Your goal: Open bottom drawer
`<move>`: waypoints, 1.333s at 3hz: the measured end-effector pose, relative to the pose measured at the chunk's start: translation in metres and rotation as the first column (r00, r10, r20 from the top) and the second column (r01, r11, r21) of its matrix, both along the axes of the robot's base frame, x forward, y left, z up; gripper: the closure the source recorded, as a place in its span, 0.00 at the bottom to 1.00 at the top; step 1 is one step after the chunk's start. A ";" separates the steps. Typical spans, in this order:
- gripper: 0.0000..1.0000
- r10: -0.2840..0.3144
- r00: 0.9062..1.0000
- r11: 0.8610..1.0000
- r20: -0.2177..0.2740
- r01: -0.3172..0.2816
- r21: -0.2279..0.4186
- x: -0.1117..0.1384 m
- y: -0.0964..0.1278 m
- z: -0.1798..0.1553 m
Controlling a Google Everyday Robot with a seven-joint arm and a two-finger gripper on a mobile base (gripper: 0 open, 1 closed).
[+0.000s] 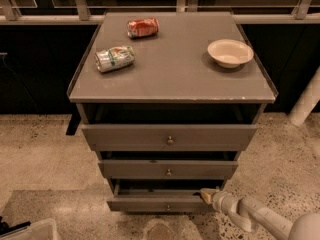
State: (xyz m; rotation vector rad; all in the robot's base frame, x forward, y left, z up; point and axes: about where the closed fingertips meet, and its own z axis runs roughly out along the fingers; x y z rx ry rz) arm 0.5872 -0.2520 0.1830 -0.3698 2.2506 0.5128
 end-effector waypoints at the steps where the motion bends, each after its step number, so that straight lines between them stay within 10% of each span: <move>1: 1.00 0.010 0.998 1.000 0.058 -0.010 -0.002 0.024 0.018 0.007; 2: 1.00 0.011 0.998 1.000 0.061 -0.010 -0.002 0.026 0.020 0.007; 4: 1.00 0.038 0.994 0.999 -0.098 -0.041 -0.026 0.006 0.024 -0.024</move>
Offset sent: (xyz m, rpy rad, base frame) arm 0.0399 0.0267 0.0071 -0.0110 -0.0817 0.0149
